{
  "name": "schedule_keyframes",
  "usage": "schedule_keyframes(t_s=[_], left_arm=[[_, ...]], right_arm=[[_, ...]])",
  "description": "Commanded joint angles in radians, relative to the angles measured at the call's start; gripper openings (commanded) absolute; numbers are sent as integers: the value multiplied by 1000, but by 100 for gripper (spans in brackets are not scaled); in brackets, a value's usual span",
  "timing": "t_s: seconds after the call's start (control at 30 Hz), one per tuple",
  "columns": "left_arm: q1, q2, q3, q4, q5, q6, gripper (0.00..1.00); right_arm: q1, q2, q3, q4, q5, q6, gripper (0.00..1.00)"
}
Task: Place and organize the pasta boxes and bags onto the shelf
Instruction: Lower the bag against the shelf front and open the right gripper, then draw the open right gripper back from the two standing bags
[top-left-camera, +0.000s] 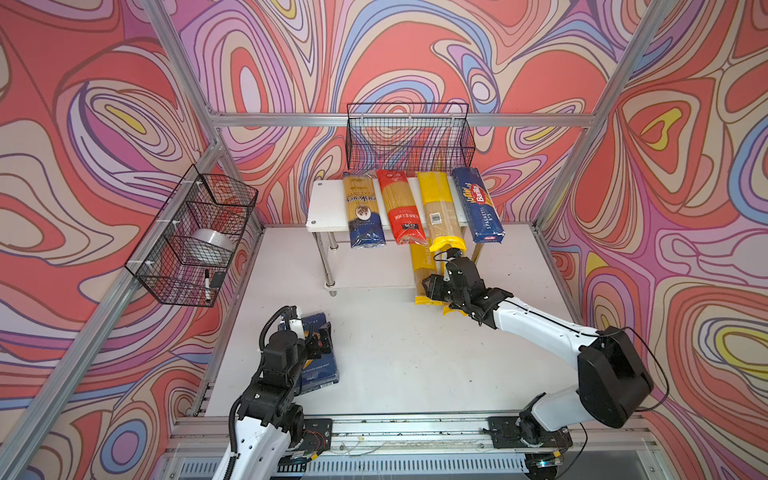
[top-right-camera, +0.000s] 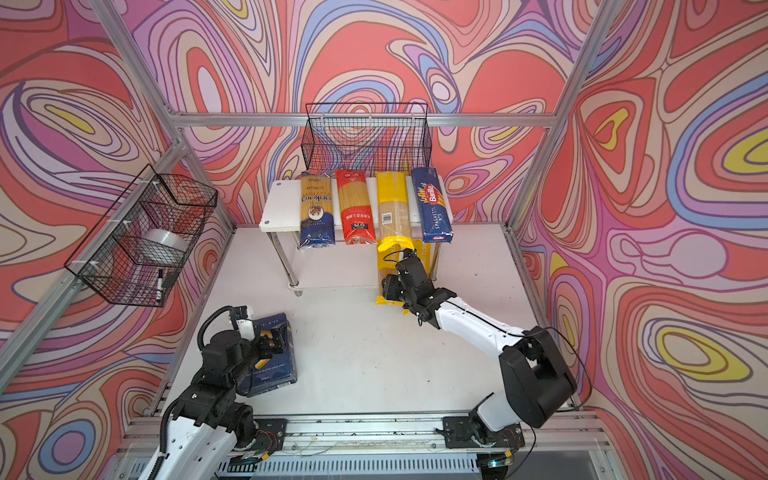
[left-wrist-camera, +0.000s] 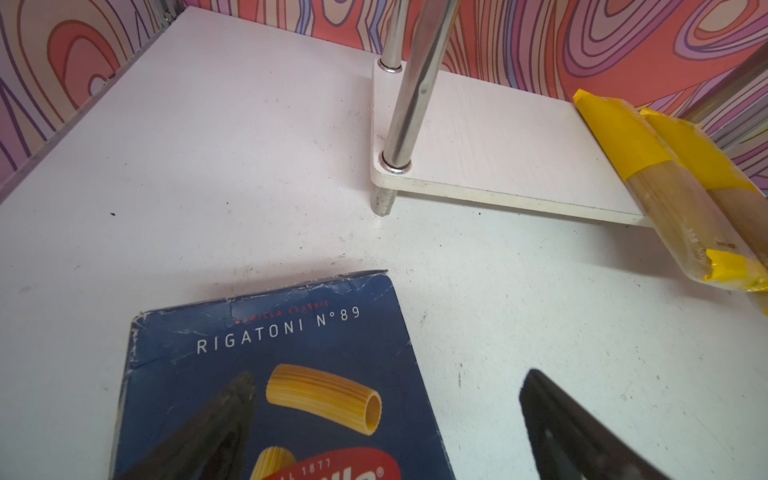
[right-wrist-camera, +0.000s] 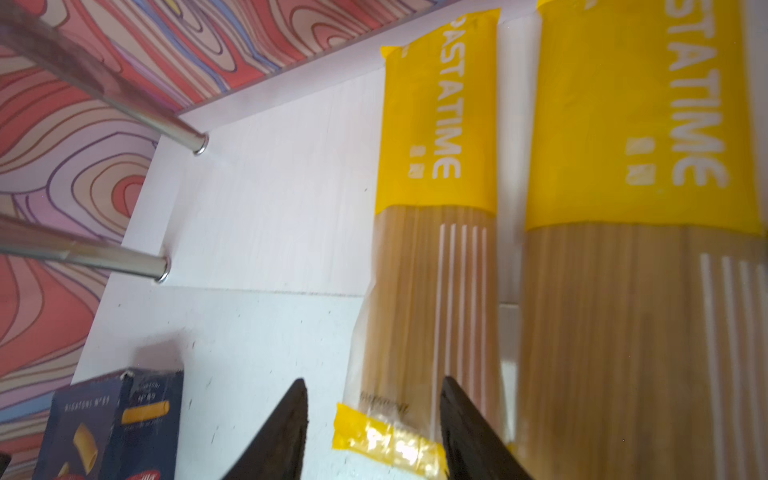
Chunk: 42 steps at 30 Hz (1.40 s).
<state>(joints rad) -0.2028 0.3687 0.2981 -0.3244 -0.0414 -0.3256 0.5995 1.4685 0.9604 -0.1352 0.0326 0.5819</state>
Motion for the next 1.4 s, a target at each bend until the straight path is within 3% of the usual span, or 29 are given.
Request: schedule_keyframes(t_s=[0.0,0.6,0.97,1.37], left_arm=[[5,1,9,15,0,8,100],[5,7,10,14,-5,7,100],[5,-2,9,11,-9,5,100],[6,4,9,12,-9,6,100]], right_arm=[[46,-30,-26,-39,-28,-9,53],[126,-35,-137,-2,21,33,55],[121,118,-52,36,65,-49,56],[44,223,37,51,4,-45,57]])
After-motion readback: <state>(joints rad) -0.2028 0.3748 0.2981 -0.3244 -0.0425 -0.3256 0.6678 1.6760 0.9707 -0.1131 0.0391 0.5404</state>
